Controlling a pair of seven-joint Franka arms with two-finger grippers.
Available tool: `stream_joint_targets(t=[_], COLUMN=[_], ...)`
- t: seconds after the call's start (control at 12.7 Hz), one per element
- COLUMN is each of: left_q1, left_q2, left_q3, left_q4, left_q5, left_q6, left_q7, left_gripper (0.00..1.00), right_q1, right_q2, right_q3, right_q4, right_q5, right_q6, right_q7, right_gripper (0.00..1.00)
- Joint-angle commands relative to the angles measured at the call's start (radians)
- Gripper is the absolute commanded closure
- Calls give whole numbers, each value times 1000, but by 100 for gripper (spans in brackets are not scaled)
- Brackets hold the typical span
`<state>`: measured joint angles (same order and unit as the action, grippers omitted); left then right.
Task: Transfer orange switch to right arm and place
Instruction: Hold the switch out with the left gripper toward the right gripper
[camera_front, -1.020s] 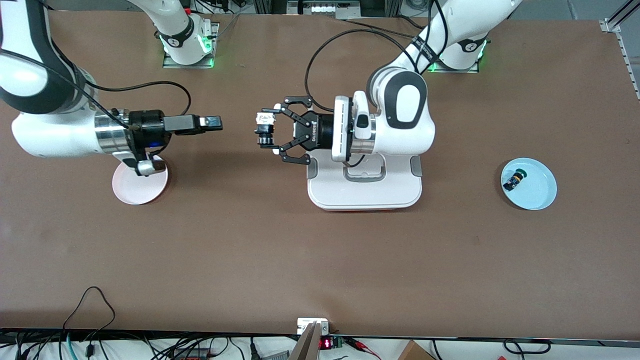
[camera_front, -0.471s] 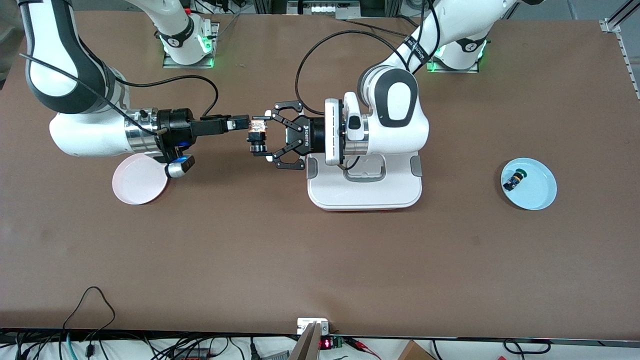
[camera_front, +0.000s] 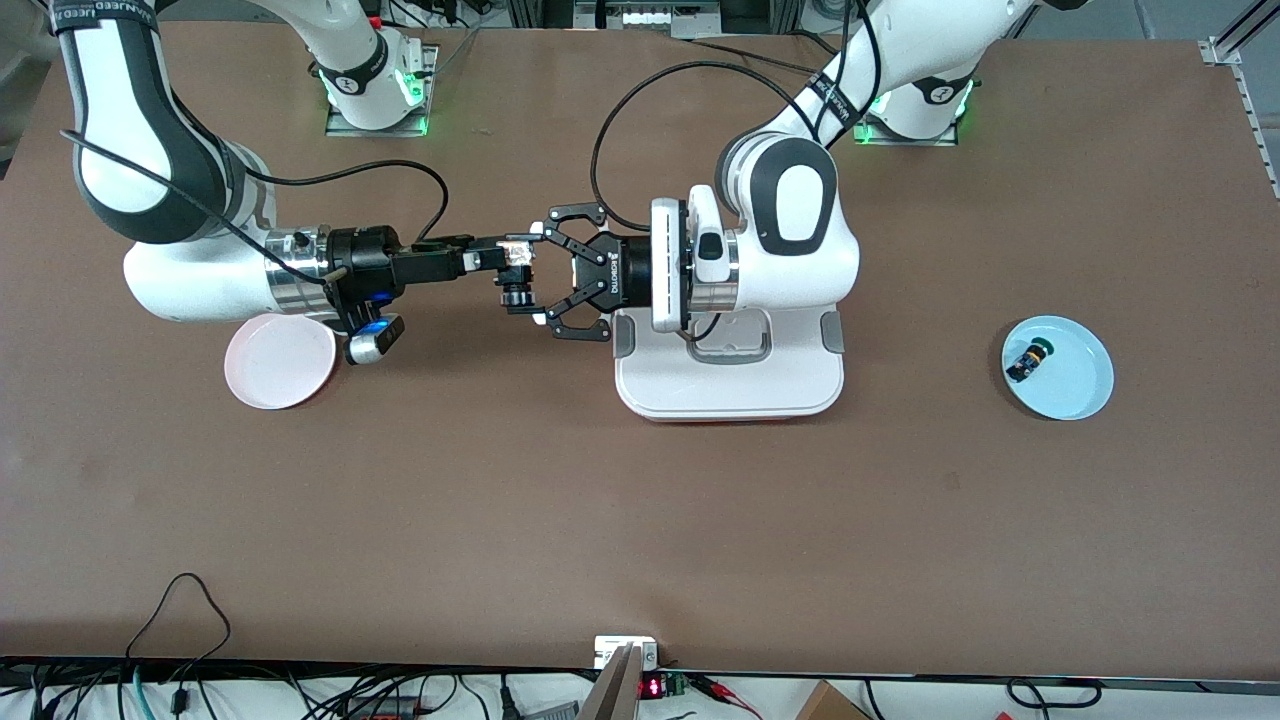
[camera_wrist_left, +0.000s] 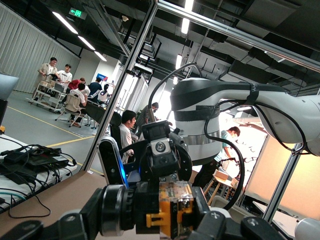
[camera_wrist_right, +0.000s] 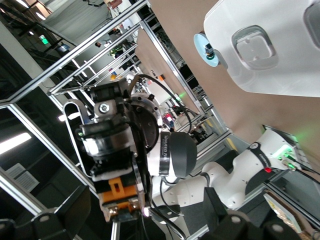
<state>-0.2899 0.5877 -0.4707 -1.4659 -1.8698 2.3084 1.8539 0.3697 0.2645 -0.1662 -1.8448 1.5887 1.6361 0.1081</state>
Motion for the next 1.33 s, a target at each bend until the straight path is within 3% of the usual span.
stream_joint_targets(t=[0.0,0.47,0.71,0.94,1.26], left_q1=[-8,-8,-6,-6,-6], left_q2=[12,12,12,12,11], left_q3=[1,1,3,1,3], left_q4=[30,32,32,32,32], left_q5=[-17,-15,-14,-14,-14], left_q6=[9,9,8,8,8], left_q7=[-21,-21,-21,-22,-21], left_gripper=[100,100,100,100,100], right_q1=[11,14,15,26,25], right_q2=[12,12,12,16,24], right_q3=[-6,-6,-6,-6,-6], right_q4=[9,16,18,18,13], right_q5=[45,47,75,102,99], right_q6=[7,8,10,11,10], right_q7=[2,-4,-10,-19,-100], right_gripper=[0,1,15,16,41])
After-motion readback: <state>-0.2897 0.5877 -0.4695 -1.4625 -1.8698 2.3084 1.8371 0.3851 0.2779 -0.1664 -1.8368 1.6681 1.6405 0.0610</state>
